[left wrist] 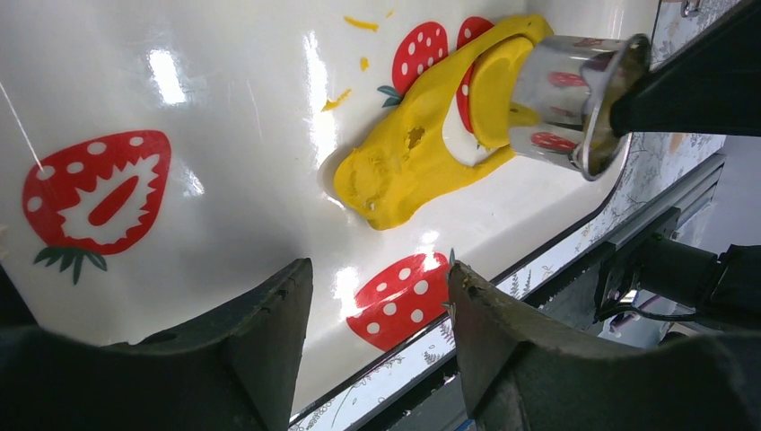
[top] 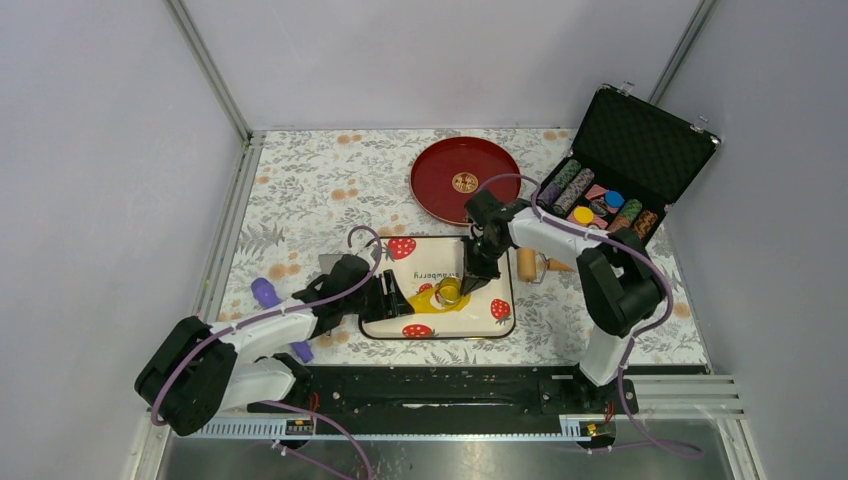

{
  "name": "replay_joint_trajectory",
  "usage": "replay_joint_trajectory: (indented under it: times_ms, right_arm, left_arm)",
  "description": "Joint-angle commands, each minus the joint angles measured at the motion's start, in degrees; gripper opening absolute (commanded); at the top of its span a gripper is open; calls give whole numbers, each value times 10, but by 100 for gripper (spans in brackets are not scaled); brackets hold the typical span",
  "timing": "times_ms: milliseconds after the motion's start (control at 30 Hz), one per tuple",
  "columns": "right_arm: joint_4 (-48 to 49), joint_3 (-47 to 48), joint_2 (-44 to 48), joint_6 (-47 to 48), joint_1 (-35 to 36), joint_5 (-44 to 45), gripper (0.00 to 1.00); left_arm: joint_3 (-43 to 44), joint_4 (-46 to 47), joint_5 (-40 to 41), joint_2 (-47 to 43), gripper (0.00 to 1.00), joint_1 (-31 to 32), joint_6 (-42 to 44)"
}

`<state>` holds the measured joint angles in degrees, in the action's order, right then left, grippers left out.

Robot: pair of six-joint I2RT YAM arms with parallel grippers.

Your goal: Roll out the dumpling wrappers from the dough

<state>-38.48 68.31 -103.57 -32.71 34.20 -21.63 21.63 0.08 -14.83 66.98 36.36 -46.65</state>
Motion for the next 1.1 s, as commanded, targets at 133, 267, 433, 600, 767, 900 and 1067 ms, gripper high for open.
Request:
replay_joint_trajectory:
  times_ms: [133, 267, 433, 600, 767, 900, 1067]
  right_arm:
    - [-54, 29, 71, 15, 5, 28, 0]
    - [-67, 33, 81, 19, 5, 38, 0]
    - [-83, 55, 74, 28, 5, 46, 0]
    - [-92, 87, 53, 35, 5, 47, 0]
    - [-108, 143, 16, 43, 6, 47, 0]
    - [-113, 199, -26, 44, 5, 44, 0]
    - [-138, 313, -98, 46, 5, 35, 0]
  left_arm:
    - [-21, 19, -1, 0, 58, -3, -3]
    - [-23, 18, 1, -15, 58, -3, -3]
    - [-12, 2, -1, -44, 58, -3, 0]
    - [28, -61, 16, -88, 59, -5, 19]
    - [88, -145, 57, -145, 60, -7, 49]
    - [142, -224, 101, -187, 62, -8, 80]
    - [205, -289, 144, -223, 67, -8, 109]
